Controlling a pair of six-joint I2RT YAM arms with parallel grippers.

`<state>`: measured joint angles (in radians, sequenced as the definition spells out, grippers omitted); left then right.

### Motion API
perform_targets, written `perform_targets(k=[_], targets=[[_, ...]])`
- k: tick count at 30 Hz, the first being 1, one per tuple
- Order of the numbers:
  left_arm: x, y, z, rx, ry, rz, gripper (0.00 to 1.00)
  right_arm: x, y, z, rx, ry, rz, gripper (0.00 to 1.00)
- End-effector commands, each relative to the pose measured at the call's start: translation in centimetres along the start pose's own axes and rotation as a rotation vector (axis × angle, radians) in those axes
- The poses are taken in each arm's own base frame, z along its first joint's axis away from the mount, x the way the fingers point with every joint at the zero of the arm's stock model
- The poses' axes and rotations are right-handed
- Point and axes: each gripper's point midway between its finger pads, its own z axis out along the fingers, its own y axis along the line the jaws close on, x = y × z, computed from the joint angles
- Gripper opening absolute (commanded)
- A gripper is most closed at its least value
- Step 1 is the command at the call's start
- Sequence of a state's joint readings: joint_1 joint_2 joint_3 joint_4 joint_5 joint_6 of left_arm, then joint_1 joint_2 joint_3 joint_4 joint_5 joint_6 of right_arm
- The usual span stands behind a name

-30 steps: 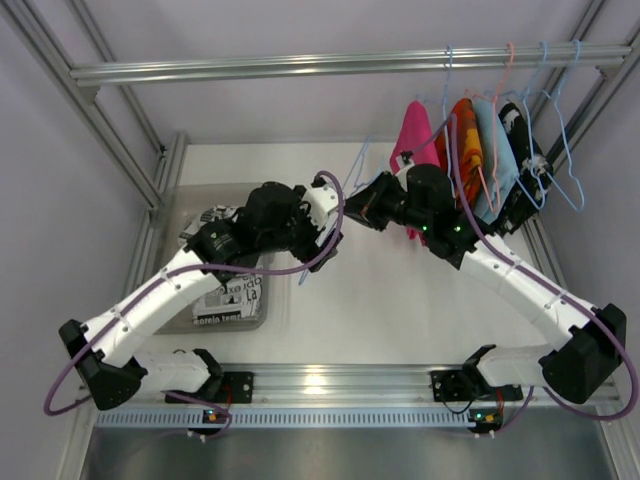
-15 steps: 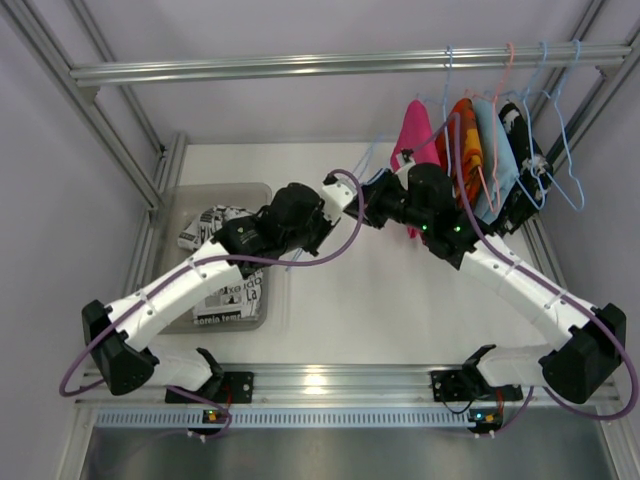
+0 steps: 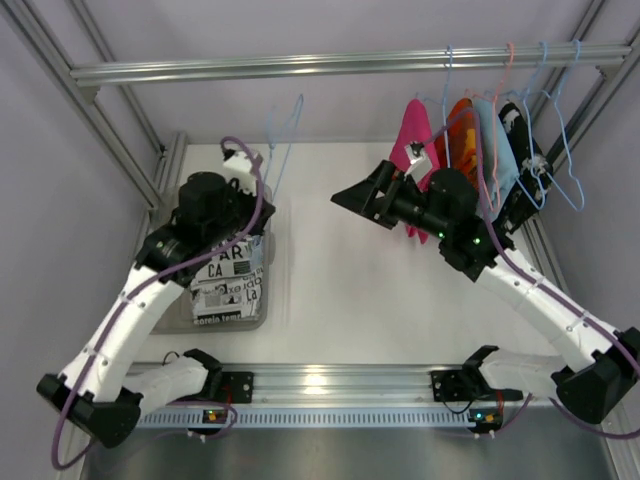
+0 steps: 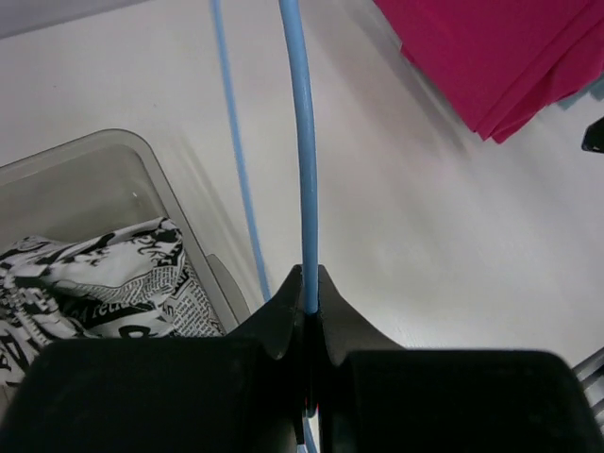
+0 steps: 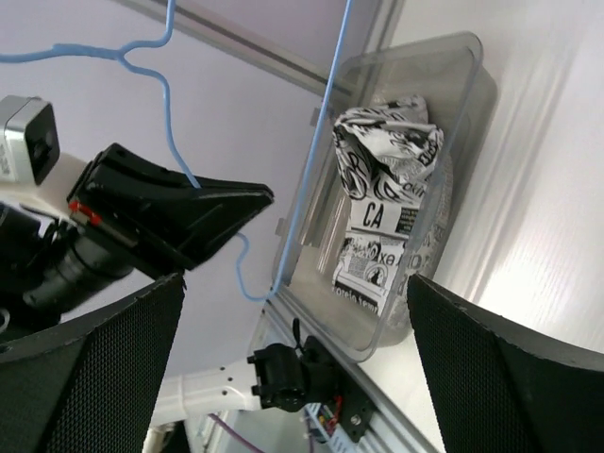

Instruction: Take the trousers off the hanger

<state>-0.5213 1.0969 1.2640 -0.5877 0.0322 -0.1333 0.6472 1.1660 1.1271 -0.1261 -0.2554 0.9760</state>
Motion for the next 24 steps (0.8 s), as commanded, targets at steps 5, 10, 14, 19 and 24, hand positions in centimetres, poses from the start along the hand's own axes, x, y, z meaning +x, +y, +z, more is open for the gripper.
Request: perform_targets(k=[5, 10, 14, 19, 24], targets=[[-4.5, 2.7, -7.2, 0.013, -0.239, -0.203, 0.00, -2.6, 5.6, -3.6, -0.200, -0.129, -0.327, 0.99], [-5.2, 6.6, -7.8, -0.062, -0.190, -0.346, 0.00, -2.3, 5.6, -3.8, -0.191, -0.103, -0.352, 1.00], [-7.3, 9.4, -6.6, -0.068, -0.139, -0.380, 0.00, -2.6, 6.3, -4.1, -0.208, -0.104, -0.389, 0.99], [-9.9, 12.0, -6.0, -0.126, -0.134, -0.306, 0.00, -2.3, 6.0, -4.5, -0.204, -0.103, -0.402, 0.99], [-9.8, 14.5, -4.1, -0.172, -0.064, -0.308, 0.00, -1.9, 5.5, -4.6, -0.200, -0.096, -0.397, 0.99]])
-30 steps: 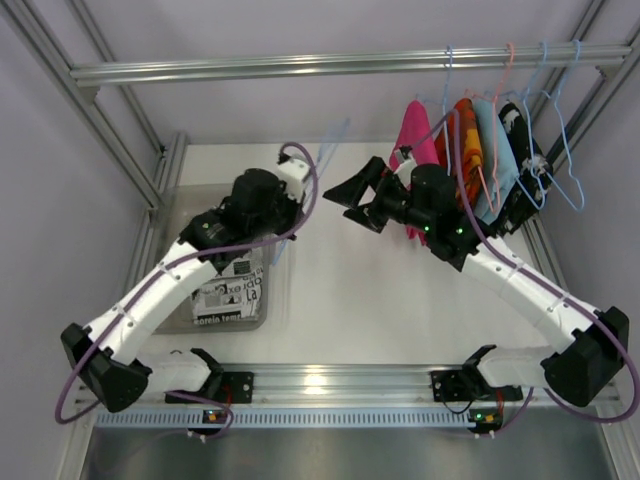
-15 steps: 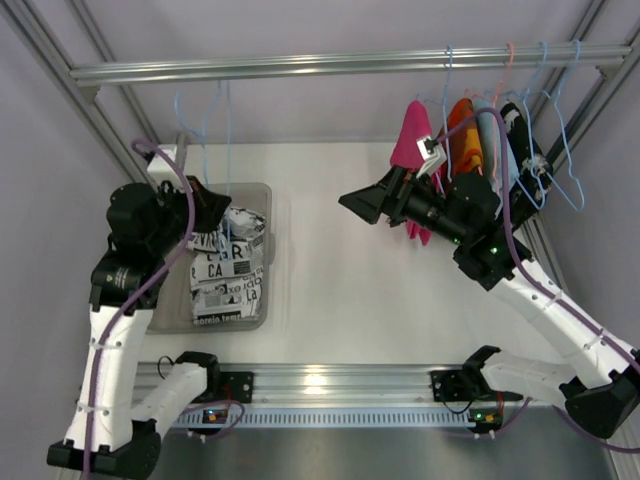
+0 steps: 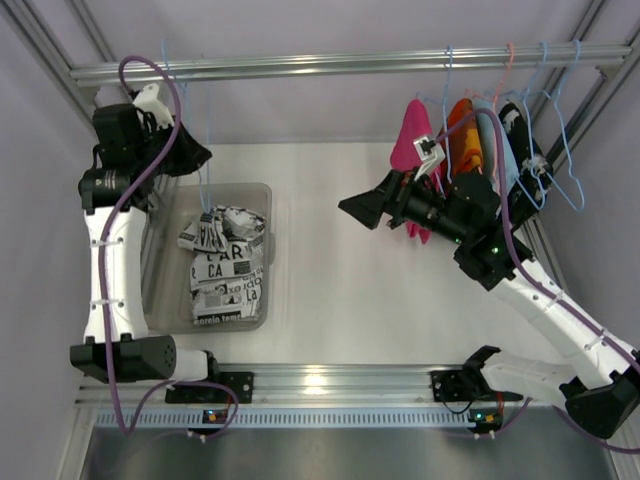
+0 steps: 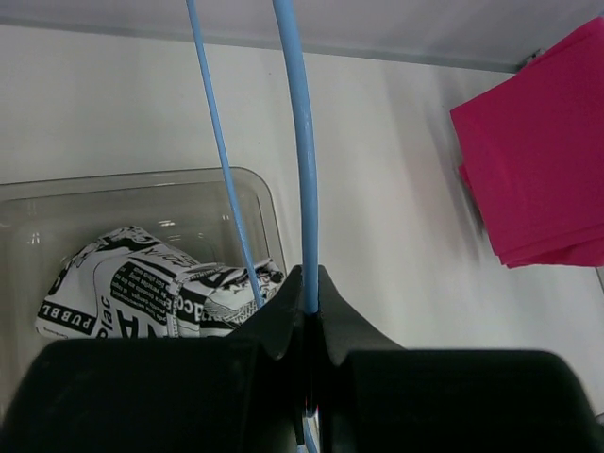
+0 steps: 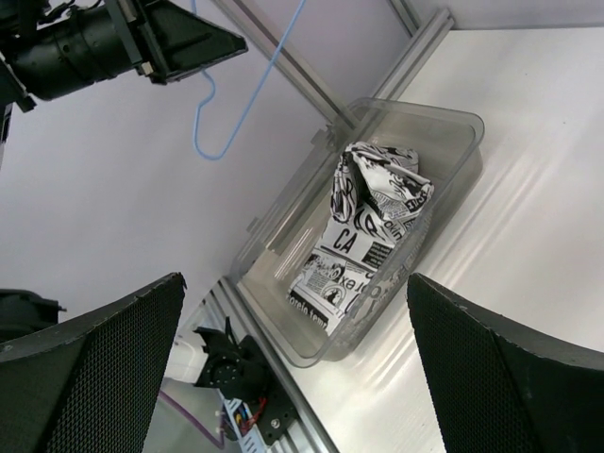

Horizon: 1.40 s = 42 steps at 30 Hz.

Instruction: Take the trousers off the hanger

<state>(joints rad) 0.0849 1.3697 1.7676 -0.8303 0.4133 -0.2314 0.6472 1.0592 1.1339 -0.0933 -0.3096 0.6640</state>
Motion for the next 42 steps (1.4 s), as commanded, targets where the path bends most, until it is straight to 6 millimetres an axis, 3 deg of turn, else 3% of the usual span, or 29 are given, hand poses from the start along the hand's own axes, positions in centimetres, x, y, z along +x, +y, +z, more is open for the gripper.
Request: perform_targets(k=[1, 6, 12, 13, 14, 15, 18, 19, 21, 27, 29, 31, 34, 37, 38, 40, 41, 42], targets=[[-0.3, 0.9, 0.1, -0.021, 0.024, 0.028, 0.00, -1.6, 2.0, -1.0, -0.056, -0.049, -0.049, 0.99], [3.0, 2.9, 1.8, -0.064, 0.128, 0.002, 0.00, -1.5, 2.0, -1.0, -0.056, -0.045, -0.055, 0.99], [6.1, 3.7, 2.2, -0.063, 0.199, -0.004, 0.00, -1.1, 1.9, -1.0, -0.064, -0.040, -0.046, 0.99], [6.2, 3.7, 2.1, -0.063, 0.198, 0.000, 0.04, -1.1, 1.9, -1.0, -0.065, -0.039, -0.044, 1.00], [6.2, 3.7, 2.0, -0.064, 0.195, 0.006, 0.09, -1.2, 2.0, -1.0, -0.066, -0.040, -0.046, 1.00], [6.1, 3.6, 2.0, -0.058, 0.188, 0.016, 0.30, -1.2, 2.0, -1.0, -0.067, -0.039, -0.052, 0.99], [5.2, 2.6, 0.8, -0.031, 0.135, 0.048, 0.70, -1.5, 2.2, -1.1, -0.071, -0.046, -0.076, 1.00], [4.2, 1.9, -0.2, -0.021, 0.086, 0.072, 0.99, -1.6, 2.2, -1.1, -0.069, -0.049, -0.084, 1.00], [3.3, 1.3, -1.4, -0.021, 0.043, 0.095, 0.99, -2.1, 2.6, -1.4, -0.075, -0.063, -0.121, 1.00], [1.3, -1.3, -7.4, -0.039, -0.117, 0.117, 0.99, -4.3, 3.3, -3.1, -0.059, -0.127, -0.313, 0.99], [2.0, -3.7, -9.4, 0.067, -0.110, 0.211, 0.99, -4.9, 3.5, -4.0, -0.044, -0.145, -0.352, 1.00], [2.2, -4.9, -10.6, 0.108, -0.110, 0.238, 0.99, -5.8, 3.2, -4.8, -0.013, -0.171, -0.410, 0.99], [3.7, -5.3, -10.7, 0.154, -0.039, 0.278, 0.99, -7.7, 2.2, -6.5, 0.060, -0.226, -0.449, 0.99], [4.0, -3.7, -9.7, 0.098, 0.000, 0.305, 0.99, -9.7, 0.2, -8.5, 0.182, -0.287, -0.467, 1.00], [3.8, -3.7, -9.5, 0.097, 0.002, 0.329, 0.99, -10.5, 0.3, -9.7, 0.199, -0.323, -0.489, 0.99], [3.0, -4.2, -8.4, 0.093, -0.005, 0.368, 0.99, -11.8, -0.8, -11.3, 0.269, -0.375, -0.495, 1.00], [2.3, -5.3, -8.2, 0.104, -0.023, 0.399, 0.99, -12.4, -0.6, -12.6, 0.286, -0.410, -0.492, 0.99], [2.1, -6.3, -6.7, 0.081, -0.021, 0.438, 0.99, -12.9, -1.4, -13.5, 0.330, -0.434, -0.494, 0.99]])
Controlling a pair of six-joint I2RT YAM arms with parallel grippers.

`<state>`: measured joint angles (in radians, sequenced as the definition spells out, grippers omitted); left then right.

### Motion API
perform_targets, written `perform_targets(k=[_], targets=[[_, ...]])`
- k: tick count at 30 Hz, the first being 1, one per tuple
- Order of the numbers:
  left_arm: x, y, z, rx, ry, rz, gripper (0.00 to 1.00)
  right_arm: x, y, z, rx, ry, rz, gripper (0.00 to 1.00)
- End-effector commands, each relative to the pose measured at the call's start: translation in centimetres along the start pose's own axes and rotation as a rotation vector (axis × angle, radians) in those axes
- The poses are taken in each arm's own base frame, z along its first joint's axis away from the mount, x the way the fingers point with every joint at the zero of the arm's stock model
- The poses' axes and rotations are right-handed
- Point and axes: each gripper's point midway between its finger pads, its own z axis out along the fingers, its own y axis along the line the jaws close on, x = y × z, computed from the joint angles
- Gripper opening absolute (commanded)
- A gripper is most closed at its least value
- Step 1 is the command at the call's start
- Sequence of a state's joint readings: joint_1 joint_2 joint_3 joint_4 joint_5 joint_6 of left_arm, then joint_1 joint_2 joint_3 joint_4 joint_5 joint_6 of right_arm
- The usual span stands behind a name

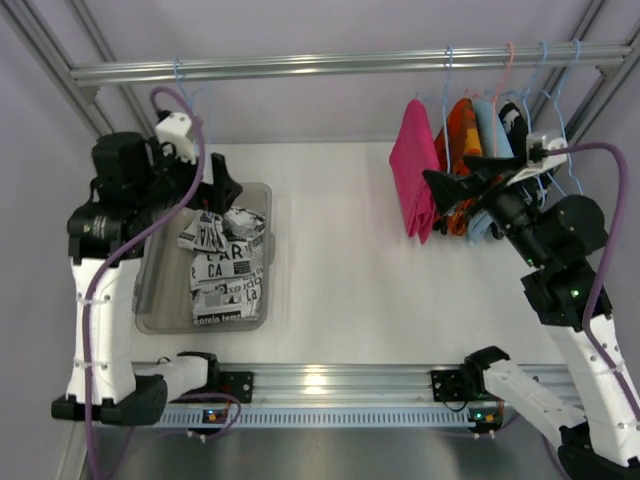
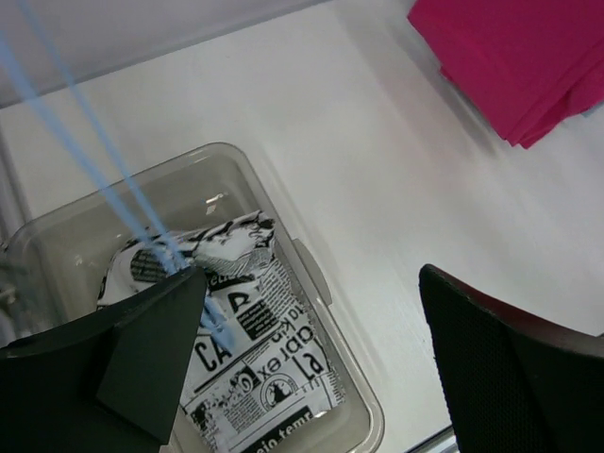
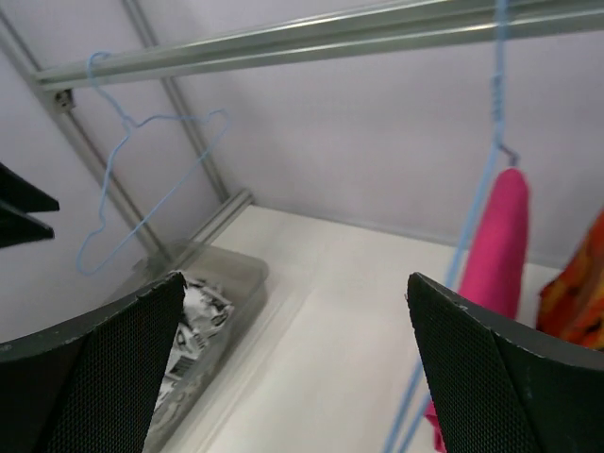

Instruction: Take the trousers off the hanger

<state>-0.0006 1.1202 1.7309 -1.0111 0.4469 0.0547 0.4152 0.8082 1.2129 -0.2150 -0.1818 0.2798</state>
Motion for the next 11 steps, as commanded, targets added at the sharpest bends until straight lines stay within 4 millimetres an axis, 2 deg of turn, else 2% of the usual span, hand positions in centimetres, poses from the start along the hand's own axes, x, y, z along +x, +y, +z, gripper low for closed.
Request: perform_targets(k=[1, 2, 3, 4, 5, 6, 9, 11], targets=[[-2.6, -1.2, 2.2, -0.042, -0.022, 0.145, 0.99, -2.5, -2.5, -2.5, 0.122, -0.079, -0.056, 1.00], [-3.0, -1.6, 2.6, -0.028, -0.026, 0.152, 0.99, -3.1, -2.4, -3.6, 0.130, -0.105, -0.063, 1.00], [-3.6, -1.6, 3.5, -0.040, -0.030, 0.151, 0.99, -2.9, -2.9, -4.4, 0.153, -0.105, -0.059, 1.00], [-3.4, -1.8, 4.1, -0.036, -0.016, 0.151, 0.99, -2.4, -3.4, -4.4, 0.170, -0.090, -0.058, 0.99], [-3.9, -2.6, 4.8, -0.020, -0.037, 0.154, 0.99, -2.3, -3.6, -5.9, 0.195, -0.104, -0.061, 1.00], [-3.4, -2.6, 5.1, -0.020, -0.024, 0.152, 0.99, -2.3, -3.6, -5.9, 0.195, -0.104, -0.061, 1.00], [-4.2, -2.9, 4.9, -0.041, -0.080, 0.141, 0.99, -1.9, -4.1, -6.7, 0.219, -0.100, -0.082, 0.99], [-4.4, -2.1, 4.4, -0.093, -0.106, 0.132, 0.99, -1.6, -4.3, -6.9, 0.230, -0.094, -0.087, 0.99]])
